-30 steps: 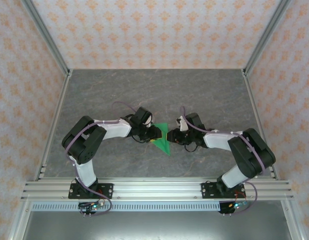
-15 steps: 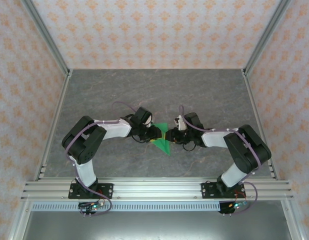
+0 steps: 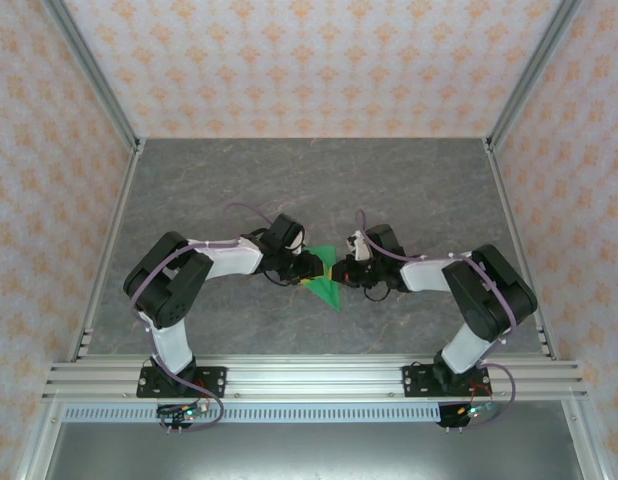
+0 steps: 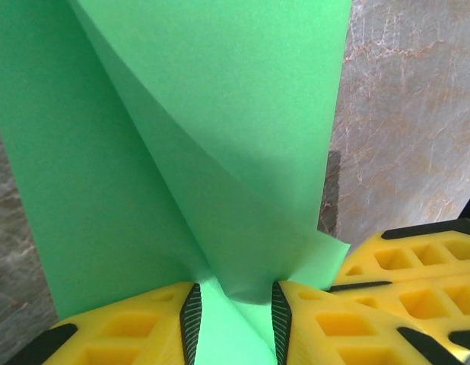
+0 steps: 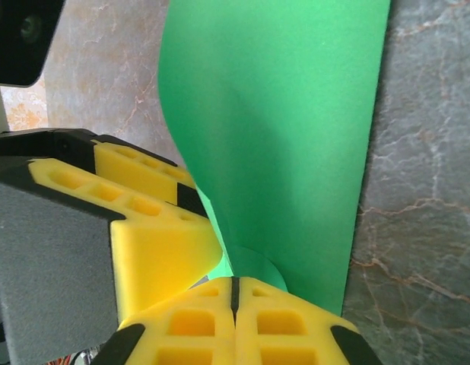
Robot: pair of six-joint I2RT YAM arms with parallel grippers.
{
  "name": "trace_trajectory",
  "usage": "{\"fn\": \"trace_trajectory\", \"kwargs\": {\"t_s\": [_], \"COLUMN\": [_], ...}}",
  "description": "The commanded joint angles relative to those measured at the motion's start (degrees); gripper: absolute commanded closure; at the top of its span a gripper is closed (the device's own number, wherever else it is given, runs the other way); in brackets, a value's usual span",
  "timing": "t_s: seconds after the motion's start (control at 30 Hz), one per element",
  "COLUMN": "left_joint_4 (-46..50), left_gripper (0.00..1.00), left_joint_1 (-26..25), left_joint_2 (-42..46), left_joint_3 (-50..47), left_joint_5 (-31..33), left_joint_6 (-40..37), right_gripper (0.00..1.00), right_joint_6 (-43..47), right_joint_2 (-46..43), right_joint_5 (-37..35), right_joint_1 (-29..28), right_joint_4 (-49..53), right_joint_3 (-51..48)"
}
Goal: Fold a paper plane with a square sheet of paper (fold left side to right side)
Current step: Fourth fold the wing at the center of the table.
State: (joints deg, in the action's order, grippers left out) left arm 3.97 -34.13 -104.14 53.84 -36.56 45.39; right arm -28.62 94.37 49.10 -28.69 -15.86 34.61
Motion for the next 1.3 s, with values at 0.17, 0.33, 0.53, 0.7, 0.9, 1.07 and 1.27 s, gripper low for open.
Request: {"fn": "trace_trajectory", "kwargs": {"t_s": [0.17,0.33,0.53,0.7,0.9,1.07,1.27], "left_joint_4": [0.8,0.9,1.0,1.0,0.8,0.4,1.2], "left_gripper": [0.67,0.67,0.67,0.67,0.67,0.67,0.67], "left_joint_1": [0.0,0.0,0.0,0.0,0.0,0.1,0.1], "left_joint_2": [0.4,0.4,0.3,0.3,0.3,1.4,4.6], "left_joint_3": [-0.4,-0.4,-0.3,-0.4,-0.5,-0.4,1.0], "left_joint_5": [1.8,1.8,1.7,1.7,1.6,0.9,0.5], "left_joint_6": [-0.6,-0.7,-0.8,-0.9,-0.9,-0.7,-1.1], "right_gripper": [0.97,0.97,0.97,0.97,0.97,0.97,0.97], "right_joint_6": [4.1,4.6,5.4,6.1,6.9,7.6,8.5], "right_joint_2": [0.0,-0.2,0.0,0.2,0.9,2.5,4.2], "right_joint_5": [-5.8,-7.2,-8.3,-8.9,-9.7,-10.3,-11.8], "right_joint_1": [0.1,0.1,0.1,0.1,0.1,0.1,-0.9], "right_joint_4": [6.2,7.4,8.9,10.0,11.3,13.0,15.7], "right_joint_3": [2.6,2.7,2.9,3.1,3.3,3.3,3.6]}}
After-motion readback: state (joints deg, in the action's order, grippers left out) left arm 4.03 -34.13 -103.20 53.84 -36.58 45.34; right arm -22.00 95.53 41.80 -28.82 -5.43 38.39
